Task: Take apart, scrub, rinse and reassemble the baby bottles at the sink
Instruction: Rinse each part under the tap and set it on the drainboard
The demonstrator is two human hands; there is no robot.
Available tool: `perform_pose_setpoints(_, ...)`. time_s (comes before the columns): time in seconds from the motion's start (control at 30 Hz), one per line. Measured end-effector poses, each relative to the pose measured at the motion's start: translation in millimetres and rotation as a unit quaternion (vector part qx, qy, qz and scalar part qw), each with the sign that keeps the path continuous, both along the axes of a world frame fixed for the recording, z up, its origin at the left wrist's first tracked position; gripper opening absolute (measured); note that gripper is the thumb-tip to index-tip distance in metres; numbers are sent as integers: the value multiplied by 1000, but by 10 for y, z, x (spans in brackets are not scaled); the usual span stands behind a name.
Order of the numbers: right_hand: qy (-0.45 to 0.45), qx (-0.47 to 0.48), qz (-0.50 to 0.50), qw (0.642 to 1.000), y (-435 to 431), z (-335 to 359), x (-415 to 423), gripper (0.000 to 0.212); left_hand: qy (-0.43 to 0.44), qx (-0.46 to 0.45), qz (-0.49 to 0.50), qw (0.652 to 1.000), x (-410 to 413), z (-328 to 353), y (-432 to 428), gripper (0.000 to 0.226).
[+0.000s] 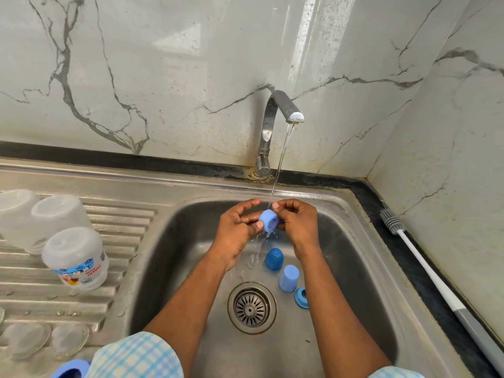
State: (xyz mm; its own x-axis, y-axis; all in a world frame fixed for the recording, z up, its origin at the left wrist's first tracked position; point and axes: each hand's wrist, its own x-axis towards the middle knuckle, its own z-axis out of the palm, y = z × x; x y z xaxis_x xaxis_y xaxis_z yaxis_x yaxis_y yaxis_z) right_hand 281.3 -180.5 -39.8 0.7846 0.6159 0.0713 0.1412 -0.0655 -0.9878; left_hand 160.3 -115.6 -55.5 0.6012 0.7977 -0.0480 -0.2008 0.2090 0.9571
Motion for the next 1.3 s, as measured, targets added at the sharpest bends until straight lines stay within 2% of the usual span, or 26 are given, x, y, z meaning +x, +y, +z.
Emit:
perform_pose_setpoints(0.13,23,18,17,999,-8,7,-15,12,-95,-138,-4,986,-29,66,24,35)
perform_pose_setpoints(0.47,12,-30,136,990,-12,45,-142,45,-155,-314,15,937,30,-2,62,25)
perform_pose_setpoints(0.77,15,0,155,988,-63,26,-109,27,-156,-348,20,924,-32,9,92,23)
perform_pose_setpoints(0.97,49,16,144,988,-67,21,-44,7,-133,-313,-4,940,-15,11,81,25)
perform_pose_setpoints(1.07,50,10,126,991,-59,2,-19,11,-124,-283,-29,951,-10,33,55,24)
perform_pose_setpoints(1.3,-19,-26,42,999,20,-5,-9,10,-107,-227,-79,965,38,36,-5,27)
